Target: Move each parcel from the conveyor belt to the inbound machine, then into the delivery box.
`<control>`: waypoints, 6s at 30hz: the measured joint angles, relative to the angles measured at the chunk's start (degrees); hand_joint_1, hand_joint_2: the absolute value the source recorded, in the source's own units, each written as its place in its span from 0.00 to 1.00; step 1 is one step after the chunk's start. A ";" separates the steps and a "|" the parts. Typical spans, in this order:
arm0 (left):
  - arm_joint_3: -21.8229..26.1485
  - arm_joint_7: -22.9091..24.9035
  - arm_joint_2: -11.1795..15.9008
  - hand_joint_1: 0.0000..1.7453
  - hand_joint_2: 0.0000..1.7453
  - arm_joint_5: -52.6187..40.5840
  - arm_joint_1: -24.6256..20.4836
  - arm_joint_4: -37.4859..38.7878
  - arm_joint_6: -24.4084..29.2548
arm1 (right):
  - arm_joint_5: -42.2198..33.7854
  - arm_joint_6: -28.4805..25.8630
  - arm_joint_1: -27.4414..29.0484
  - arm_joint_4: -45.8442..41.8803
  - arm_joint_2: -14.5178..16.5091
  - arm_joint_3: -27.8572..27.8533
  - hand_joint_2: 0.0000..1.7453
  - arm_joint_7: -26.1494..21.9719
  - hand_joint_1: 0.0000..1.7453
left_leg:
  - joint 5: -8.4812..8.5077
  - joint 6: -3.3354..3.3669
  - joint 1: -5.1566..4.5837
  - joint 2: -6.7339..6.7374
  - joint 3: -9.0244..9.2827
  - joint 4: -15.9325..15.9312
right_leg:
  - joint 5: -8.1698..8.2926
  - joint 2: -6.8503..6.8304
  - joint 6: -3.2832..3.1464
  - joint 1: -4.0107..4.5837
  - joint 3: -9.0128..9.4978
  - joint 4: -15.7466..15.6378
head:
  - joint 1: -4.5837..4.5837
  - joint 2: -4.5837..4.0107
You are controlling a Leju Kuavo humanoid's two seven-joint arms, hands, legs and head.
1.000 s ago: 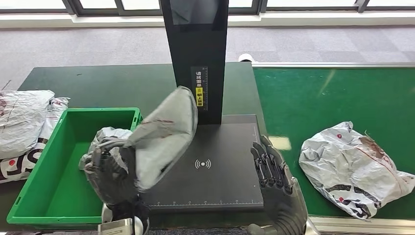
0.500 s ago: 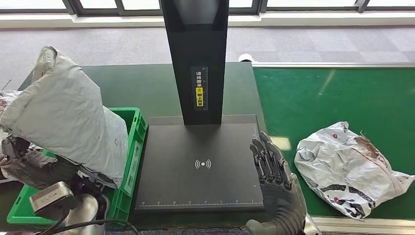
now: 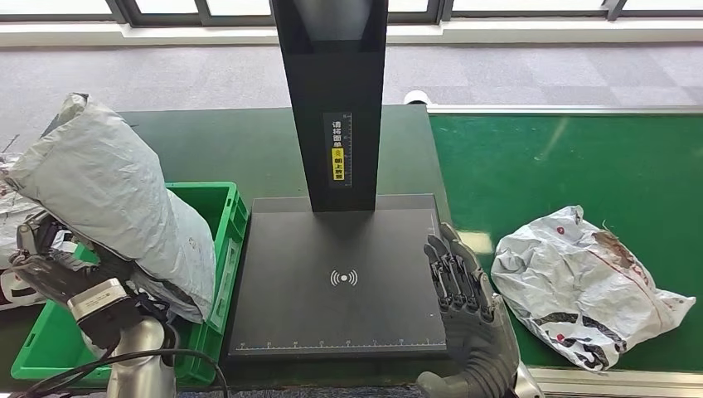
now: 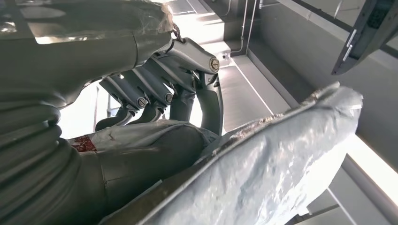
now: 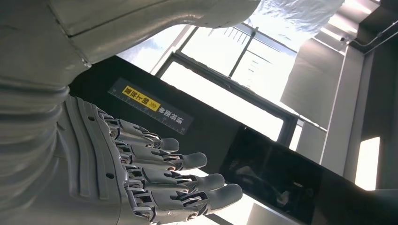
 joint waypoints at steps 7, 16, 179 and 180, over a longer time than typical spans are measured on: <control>1.38 0.10 -0.39 1.00 1.00 -0.87 -0.66 1.92 0.00 | -0.02 -0.03 0.01 0.00 0.00 0.00 1.00 0.00 0.00 | 0.00 0.00 0.00 0.01 0.00 0.00 | 0.00 0.00 0.00 0.00 -0.01 0.00 | 0.00 0.00; 7.39 2.98 0.28 1.00 1.00 -6.17 -6.65 11.28 -0.01 | 0.03 -0.12 0.37 -0.01 0.00 0.00 1.00 -0.02 0.00 | 0.04 -0.05 0.00 -0.01 0.03 0.00 | 0.01 -0.01 0.00 0.01 0.01 0.01 | -0.01 0.00; -32.08 -0.20 4.85 0.00 0.00 24.47 7.12 7.97 -55.20 | 60.48 -27.16 -26.33 74.15 -7.64 -44.12 1.00 33.23 1.00 | 0.06 0.12 0.02 0.07 0.21 0.13 | 0.30 0.04 0.13 0.15 0.33 -0.17 | 0.02 0.00; -32.08 -0.20 4.73 0.00 0.00 24.23 7.44 7.89 -55.12 | 58.24 -27.87 -25.31 71.36 -6.72 -44.11 1.00 31.29 1.00 | 0.06 0.11 0.02 0.06 0.16 0.12 | 0.30 0.03 0.12 0.14 0.28 -0.16 | 0.01 0.00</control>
